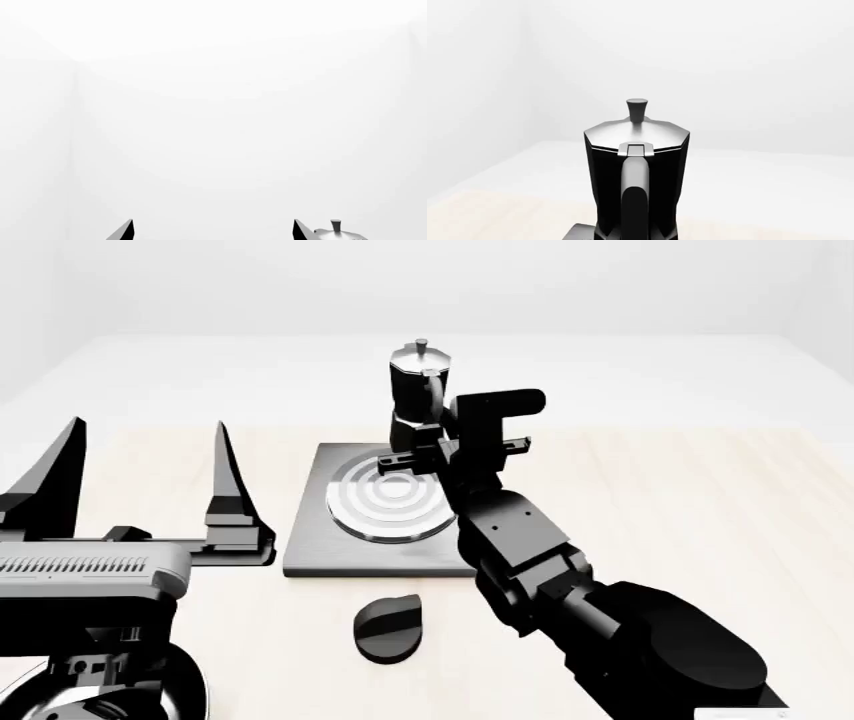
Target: Turn on the stove and put the moka pot on it.
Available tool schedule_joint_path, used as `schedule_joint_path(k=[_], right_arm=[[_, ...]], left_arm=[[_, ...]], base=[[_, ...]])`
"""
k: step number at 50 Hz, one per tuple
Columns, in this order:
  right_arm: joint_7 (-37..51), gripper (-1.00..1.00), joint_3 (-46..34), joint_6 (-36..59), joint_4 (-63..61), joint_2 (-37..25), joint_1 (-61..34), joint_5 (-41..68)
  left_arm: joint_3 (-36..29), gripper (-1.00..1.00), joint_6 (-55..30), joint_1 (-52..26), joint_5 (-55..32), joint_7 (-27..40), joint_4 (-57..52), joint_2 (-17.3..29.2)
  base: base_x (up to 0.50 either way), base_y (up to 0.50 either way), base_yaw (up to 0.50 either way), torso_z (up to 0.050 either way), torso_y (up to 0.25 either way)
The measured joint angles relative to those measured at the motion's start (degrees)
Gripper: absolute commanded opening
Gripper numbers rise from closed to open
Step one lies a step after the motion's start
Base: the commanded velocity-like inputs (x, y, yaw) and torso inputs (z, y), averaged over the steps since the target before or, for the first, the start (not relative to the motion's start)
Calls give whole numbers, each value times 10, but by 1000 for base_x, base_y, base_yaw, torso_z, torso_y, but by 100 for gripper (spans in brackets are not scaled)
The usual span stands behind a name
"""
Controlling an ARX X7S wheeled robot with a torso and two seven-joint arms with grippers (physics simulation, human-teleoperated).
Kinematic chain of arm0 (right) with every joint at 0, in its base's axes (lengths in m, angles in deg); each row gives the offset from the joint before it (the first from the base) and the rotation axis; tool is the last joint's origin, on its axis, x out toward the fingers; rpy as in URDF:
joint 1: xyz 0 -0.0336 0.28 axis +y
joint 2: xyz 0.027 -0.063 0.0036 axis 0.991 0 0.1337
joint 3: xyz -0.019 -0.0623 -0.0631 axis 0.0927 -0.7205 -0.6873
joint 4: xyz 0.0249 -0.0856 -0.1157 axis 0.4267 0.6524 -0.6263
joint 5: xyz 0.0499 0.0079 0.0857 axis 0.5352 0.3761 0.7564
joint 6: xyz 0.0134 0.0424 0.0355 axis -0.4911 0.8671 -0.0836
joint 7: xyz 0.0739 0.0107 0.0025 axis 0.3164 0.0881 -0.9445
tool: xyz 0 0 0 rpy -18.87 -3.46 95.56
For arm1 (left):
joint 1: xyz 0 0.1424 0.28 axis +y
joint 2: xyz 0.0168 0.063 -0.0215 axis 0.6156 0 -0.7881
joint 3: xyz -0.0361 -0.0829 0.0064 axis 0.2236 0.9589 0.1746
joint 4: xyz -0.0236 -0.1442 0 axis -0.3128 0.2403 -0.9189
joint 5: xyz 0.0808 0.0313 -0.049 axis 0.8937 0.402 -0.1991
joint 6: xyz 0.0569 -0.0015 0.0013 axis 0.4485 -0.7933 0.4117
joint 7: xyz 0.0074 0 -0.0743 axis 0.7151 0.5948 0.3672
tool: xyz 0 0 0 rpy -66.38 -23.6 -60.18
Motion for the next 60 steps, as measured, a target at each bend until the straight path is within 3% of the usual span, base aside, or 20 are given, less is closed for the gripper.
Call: schedule_joint_path(k=[16,60], right_arm=[[4,-100,-1,-22,-17,0,-1,-10],[30,-100,4,-83,-30,0,-18,-43]], left_arm=[[-5,100,-9,-3,3,3,0,2],[-9,100,-2,4,5,7,8,4]], base=[[0,0,0,1,1],[0,0,0,0,-111]])
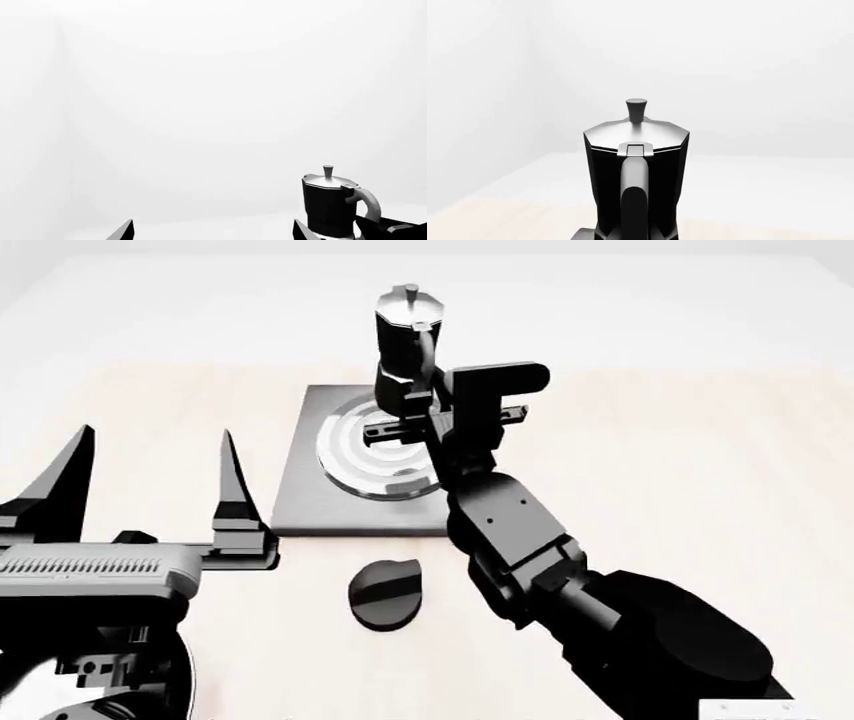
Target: Turn on the stove and put the moka pot on it.
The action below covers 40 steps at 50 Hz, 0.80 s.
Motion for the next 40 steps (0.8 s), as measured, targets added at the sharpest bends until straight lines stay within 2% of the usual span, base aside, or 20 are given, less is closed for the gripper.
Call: schedule_joint_path(k=[40], right_arm=[[10,-100,2,-4,-7,0,-3,-19]], left_arm=[[-3,100,3,1,-1,2,2,2]], base=[[0,0,0,0,-103]])
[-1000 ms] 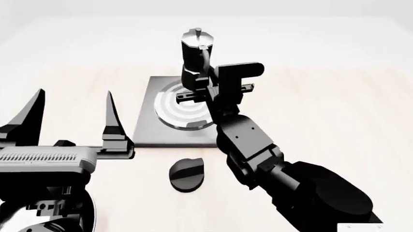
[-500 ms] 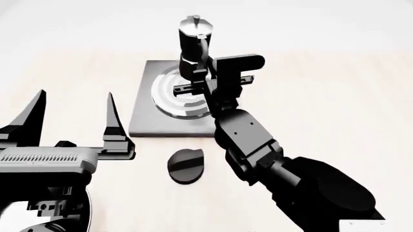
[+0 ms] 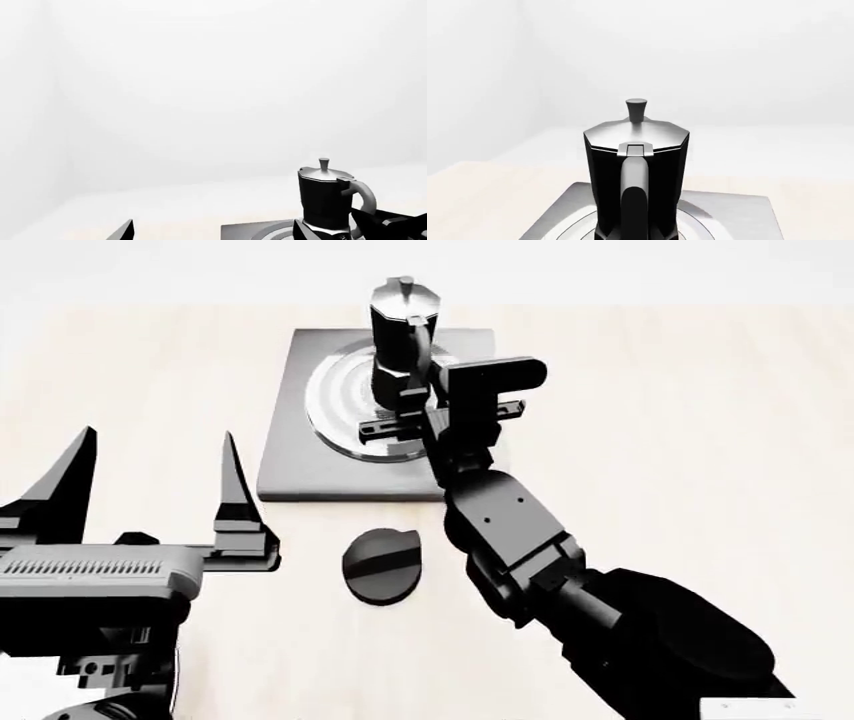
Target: Turn on the stove and put the moka pot on it.
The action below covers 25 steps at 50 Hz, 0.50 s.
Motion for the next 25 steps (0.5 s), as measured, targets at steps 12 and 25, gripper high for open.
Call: schedule_joint_path(k=[12,25], right_arm=[[0,-100,13,-5,-10,-1,-9,-35],[3,-100,22,-8,-15,-2,-11,-53]], left_arm=[[-1,100,1,1,-1,1,-1,0],[1,100,16,6,-3,-1,4,-1]], base=[[0,0,0,0,-103],[1,0,1,0,-27]])
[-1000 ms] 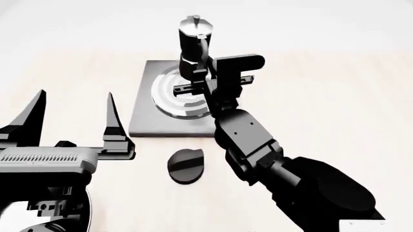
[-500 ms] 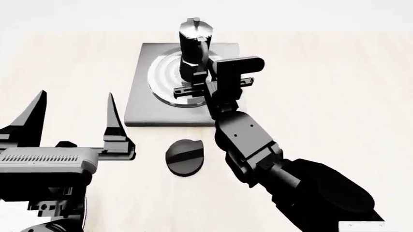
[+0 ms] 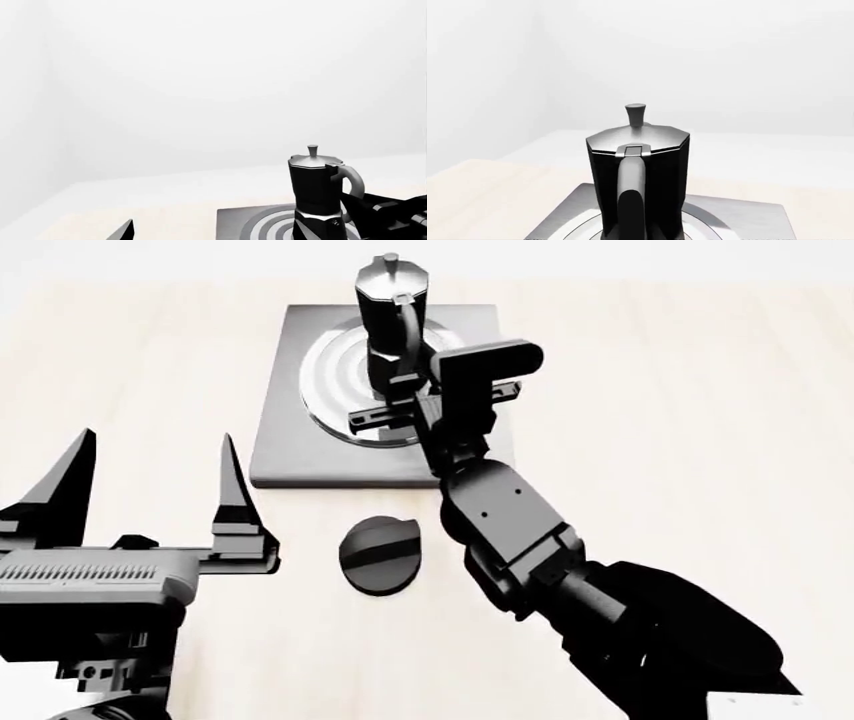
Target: Turn on the stove and put the moka pot on it.
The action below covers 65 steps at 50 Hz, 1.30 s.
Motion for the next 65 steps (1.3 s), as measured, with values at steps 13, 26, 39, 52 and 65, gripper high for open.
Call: schedule_joint_path(k=[13,26,39,52,65], right_arm=[[0,100,-1,6,2,1,-1,2],[0,100,-9,21,8,3,-2,21],[-1,100,-11,16,5,3,0,21],[2,100,-7,2,-10,-11,-29,31],[115,100,-15,17,-242,-137,-110,0]], left_arm=[[0,100,10,2,-1,-2,5,-1],[-1,100,10,0,-3,-1,6,-1],[-1,100,12,-1,-4,-1,9,0],[5,100,-13,-41,-17,1,19,1],[16,100,-89,-148,-49,10,15,5]], base=[[1,0,1,0,-1],[0,0,0,0,0],[0,0,0,0,0],[0,0,0,0,0],[0,0,0,0,0]])
